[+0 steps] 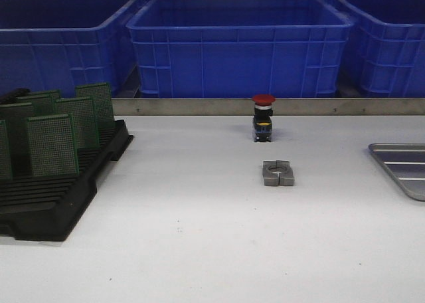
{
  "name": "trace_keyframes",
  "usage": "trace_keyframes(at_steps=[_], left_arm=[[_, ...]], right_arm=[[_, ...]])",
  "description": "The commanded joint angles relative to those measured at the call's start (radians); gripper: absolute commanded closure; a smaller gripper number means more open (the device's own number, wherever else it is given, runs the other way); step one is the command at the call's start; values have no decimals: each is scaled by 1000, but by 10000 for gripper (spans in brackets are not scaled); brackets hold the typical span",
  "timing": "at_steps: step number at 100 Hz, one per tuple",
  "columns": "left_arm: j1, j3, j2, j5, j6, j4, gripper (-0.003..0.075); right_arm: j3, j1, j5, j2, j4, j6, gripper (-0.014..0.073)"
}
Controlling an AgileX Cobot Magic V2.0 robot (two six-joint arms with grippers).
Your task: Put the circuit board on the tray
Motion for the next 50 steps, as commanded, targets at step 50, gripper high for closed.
trace_keyframes(at_steps=[50], left_arm=[[0,-619,659,475,29,-10,738]], right_arm=[[-12,2,-82,-13,-11,0,662]])
